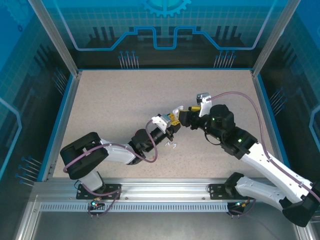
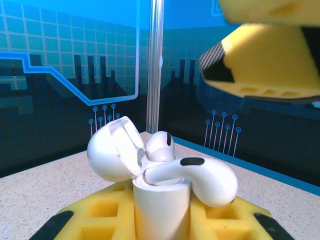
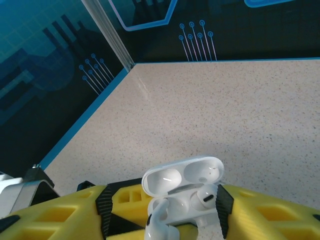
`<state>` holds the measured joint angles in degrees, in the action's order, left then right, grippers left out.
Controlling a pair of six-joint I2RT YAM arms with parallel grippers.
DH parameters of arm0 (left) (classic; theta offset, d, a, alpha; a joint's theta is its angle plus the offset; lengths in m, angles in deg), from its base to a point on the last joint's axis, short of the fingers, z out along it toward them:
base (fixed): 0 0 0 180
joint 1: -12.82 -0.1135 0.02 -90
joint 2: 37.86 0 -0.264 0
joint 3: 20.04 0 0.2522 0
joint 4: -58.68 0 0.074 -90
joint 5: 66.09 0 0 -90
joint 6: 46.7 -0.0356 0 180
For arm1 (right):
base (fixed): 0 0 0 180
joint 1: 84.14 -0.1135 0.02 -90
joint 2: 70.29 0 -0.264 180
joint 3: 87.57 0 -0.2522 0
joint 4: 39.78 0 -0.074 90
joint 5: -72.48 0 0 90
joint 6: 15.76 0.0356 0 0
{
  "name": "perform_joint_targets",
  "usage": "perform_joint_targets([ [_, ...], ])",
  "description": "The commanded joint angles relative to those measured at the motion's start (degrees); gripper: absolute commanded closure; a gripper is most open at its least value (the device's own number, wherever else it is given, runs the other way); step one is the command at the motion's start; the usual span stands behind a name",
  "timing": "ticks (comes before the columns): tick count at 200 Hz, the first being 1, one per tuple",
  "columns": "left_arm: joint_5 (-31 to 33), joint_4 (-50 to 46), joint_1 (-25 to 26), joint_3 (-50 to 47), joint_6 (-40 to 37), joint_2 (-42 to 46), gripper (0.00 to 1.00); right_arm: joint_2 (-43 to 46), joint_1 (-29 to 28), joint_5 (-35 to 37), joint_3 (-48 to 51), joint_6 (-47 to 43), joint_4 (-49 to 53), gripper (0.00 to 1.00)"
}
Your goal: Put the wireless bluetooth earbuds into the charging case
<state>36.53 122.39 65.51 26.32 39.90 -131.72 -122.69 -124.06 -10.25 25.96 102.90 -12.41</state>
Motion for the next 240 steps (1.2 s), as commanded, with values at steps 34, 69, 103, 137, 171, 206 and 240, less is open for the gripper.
perform_joint_targets([
  [34, -0.06, 2.68, 0.27, 1.77, -0.03, -0.18, 1.00, 1.56, 2.76, -7.96, -2.12, -2.09, 11.59, 0.53],
  [69, 0.03, 2.70, 0.24, 1.59, -0.12, 0.00, 1.00, 0.51, 2.83, -13.97, 0.12, -1.10, 11.06, 0.65],
  [103, 0.03, 2.69, 0.24, 1.61, -0.12, -0.09, 1.00, -0.05, 2.86, -15.12, 1.12, 0.01, 9.20, 0.71],
  [137, 0.02, 2.68, 0.24, 1.50, -0.29, -0.09, 1.00, -1.45, 2.77, -15.82, 0.94, 0.08, 8.92, 0.73],
  [171, -0.11, 2.68, 0.30, 1.47, -0.20, -0.11, 1.00, -1.98, 2.83, -14.28, 0.85, 0.43, 8.37, 0.73],
  [206, -0.36, 2.68, 0.22, 1.44, -0.29, -0.09, 1.00, -2.18, 2.83, -13.08, 0.50, 0.69, 7.68, 0.74],
  [240, -0.49, 2.68, 0.28, 1.33, -0.36, -0.11, 1.00, -2.62, 2.83, -12.31, 0.15, 0.78, 7.14, 0.75],
])
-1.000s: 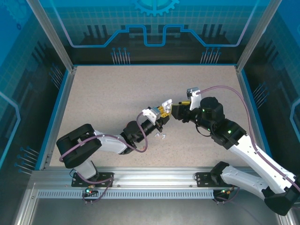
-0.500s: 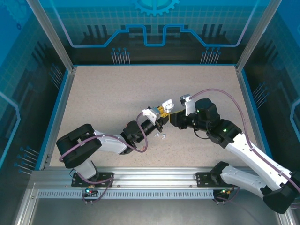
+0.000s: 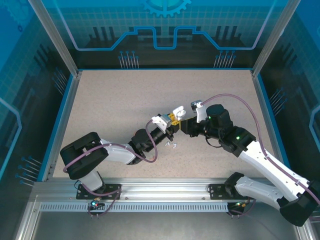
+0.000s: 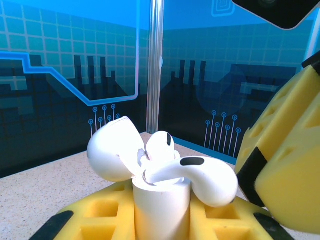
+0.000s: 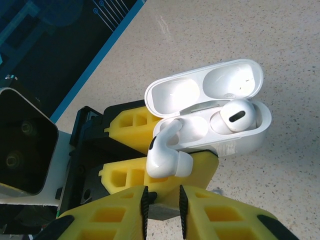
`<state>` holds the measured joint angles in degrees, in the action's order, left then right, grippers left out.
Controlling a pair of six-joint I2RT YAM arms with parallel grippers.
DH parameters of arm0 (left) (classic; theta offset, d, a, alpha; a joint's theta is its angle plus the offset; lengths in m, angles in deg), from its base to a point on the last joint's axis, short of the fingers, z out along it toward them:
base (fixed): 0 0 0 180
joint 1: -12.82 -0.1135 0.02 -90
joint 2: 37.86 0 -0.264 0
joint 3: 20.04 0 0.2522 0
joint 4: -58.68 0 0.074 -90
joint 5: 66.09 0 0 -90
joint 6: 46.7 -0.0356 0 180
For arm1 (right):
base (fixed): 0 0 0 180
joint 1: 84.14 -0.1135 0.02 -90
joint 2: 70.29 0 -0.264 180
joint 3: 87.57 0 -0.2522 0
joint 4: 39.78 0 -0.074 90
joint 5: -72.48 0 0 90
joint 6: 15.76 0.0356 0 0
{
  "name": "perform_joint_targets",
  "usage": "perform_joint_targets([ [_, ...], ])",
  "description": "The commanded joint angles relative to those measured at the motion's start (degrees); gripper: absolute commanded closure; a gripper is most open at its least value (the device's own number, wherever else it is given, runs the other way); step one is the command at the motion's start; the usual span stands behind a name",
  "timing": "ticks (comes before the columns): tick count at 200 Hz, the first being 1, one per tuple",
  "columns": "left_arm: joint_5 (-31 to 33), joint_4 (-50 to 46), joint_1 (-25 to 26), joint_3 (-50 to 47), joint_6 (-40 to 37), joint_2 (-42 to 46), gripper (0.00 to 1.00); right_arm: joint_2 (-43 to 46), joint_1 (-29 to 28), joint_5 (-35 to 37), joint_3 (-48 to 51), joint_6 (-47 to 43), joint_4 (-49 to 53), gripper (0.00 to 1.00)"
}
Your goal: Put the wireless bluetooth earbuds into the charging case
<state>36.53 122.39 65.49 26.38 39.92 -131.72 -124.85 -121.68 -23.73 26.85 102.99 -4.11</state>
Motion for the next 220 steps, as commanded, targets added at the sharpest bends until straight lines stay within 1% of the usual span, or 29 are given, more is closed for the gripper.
perform_joint_targets([
  [1, -0.49, 2.68, 0.32, 1.26, -0.39, -0.06, 1.00, -0.45, 0.45, 1.19, -0.75, 0.69, -1.17, 0.75],
  [81, -0.73, 2.69, 0.32, 1.36, -0.39, -0.26, 1.00, -1.00, 0.49, 2.96, -1.16, 1.00, -2.21, 0.75],
  [220, -0.85, 2.68, 0.28, 1.61, -0.49, -0.79, 1.00, -0.83, 1.11, 3.24, -2.87, 0.30, -2.05, 0.74],
])
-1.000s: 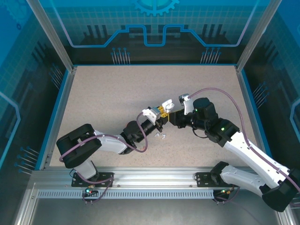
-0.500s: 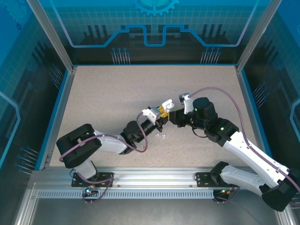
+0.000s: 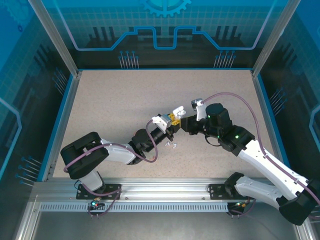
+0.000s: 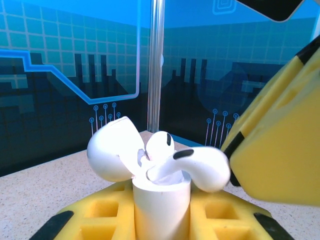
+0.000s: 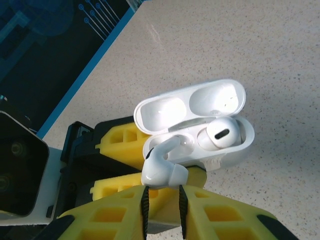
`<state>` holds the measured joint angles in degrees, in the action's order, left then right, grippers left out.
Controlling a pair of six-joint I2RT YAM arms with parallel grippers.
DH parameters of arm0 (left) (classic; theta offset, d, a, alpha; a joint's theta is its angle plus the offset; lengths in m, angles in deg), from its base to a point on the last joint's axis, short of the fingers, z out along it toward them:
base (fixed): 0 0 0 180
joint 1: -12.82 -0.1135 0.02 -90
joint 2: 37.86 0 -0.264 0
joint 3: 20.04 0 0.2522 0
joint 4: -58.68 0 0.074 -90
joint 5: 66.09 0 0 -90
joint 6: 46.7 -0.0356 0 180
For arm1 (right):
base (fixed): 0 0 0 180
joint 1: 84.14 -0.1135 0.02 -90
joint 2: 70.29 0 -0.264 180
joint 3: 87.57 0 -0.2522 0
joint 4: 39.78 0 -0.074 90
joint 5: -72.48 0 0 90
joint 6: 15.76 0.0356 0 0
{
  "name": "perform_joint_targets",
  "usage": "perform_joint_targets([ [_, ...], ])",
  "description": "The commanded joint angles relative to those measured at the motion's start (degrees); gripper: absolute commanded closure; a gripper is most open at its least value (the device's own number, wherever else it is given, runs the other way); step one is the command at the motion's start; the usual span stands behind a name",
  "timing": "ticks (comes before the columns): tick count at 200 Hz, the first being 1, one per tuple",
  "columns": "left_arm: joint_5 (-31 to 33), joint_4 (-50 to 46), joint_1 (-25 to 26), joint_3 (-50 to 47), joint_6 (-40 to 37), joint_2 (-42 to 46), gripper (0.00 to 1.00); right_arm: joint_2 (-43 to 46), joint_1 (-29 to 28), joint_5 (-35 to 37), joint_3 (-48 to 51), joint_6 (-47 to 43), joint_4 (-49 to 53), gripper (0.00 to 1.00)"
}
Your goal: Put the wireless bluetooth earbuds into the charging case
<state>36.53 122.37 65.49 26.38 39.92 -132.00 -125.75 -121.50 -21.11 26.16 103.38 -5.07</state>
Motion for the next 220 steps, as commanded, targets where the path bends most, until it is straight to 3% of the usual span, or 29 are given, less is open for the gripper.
perform_joint_targets([
  [1, -0.85, 2.71, 0.26, 1.61, -0.49, -0.51, 1.00, 0.08, 0.96, 0.61, -2.16, -0.12, -1.09, 0.74],
  [90, -0.93, 2.71, 0.27, 1.87, -0.40, -0.42, 1.00, 0.18, 1.68, -0.03, -2.68, -0.48, -0.98, 0.73],
  [159, -0.58, 2.71, 0.27, 1.90, 0.47, -0.26, 1.00, 4.56, 2.72, -1.31, 1.71, -0.10, -4.79, 0.51],
  [220, -0.42, 2.71, 0.27, 1.92, 0.65, -0.25, 1.00, 2.74, 3.68, -3.82, 3.03, 2.43, -4.43, 0.49],
])
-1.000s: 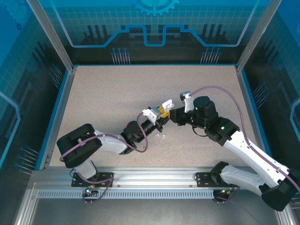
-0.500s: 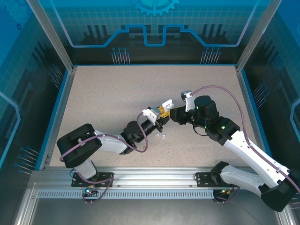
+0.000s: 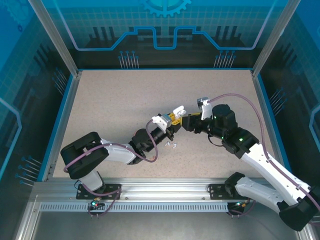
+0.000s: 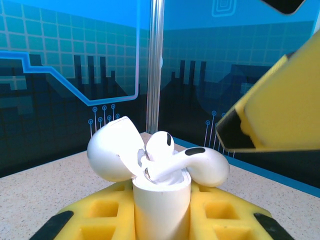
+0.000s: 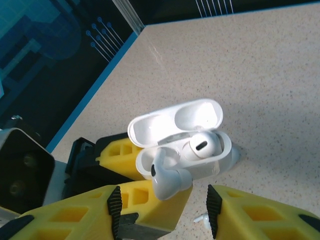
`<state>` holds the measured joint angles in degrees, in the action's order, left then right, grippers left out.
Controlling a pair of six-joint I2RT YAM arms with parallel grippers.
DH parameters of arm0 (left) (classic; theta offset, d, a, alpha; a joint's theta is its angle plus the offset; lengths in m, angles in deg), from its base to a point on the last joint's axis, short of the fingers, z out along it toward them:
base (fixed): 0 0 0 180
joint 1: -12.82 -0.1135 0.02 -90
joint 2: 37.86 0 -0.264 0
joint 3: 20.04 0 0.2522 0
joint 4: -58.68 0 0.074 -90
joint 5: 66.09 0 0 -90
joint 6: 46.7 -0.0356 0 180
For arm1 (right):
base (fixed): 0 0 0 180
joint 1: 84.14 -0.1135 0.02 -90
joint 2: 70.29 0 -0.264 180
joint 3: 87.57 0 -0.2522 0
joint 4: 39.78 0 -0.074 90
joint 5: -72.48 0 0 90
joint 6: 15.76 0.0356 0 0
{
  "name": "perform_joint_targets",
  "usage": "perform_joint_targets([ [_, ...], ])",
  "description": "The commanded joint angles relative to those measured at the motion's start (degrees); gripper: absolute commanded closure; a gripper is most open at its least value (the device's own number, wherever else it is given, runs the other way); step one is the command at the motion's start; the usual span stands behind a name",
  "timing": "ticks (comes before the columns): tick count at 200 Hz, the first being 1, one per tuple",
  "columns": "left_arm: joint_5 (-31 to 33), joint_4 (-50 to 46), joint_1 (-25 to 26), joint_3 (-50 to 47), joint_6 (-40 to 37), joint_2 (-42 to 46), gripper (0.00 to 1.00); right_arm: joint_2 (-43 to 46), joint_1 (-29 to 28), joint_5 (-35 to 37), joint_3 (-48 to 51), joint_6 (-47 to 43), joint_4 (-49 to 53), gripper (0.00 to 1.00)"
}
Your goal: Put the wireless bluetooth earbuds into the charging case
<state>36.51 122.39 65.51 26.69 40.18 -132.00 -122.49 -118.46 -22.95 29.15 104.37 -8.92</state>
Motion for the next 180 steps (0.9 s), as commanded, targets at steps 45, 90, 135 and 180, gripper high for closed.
perform_joint_targets([
  [45, -0.38, 2.68, 0.28, 1.57, 0.57, -0.26, 1.00, -1.61, 0.64, -3.10, 1.61, 3.70, -2.16, 0.51],
  [90, -0.47, 2.68, 0.24, 1.48, 0.57, -0.33, 1.00, -2.95, 0.41, -3.44, 1.14, 4.24, -3.04, 0.55],
  [135, -0.86, 2.68, 0.31, 1.48, 0.12, -0.82, 1.00, -4.04, 0.31, -2.76, -0.09, 3.89, -2.53, 0.59],
  [180, -1.39, 2.68, 0.33, 1.31, -0.83, -1.11, 1.00, -4.13, 0.23, -1.95, -0.54, 3.01, -0.54, 0.66],
])
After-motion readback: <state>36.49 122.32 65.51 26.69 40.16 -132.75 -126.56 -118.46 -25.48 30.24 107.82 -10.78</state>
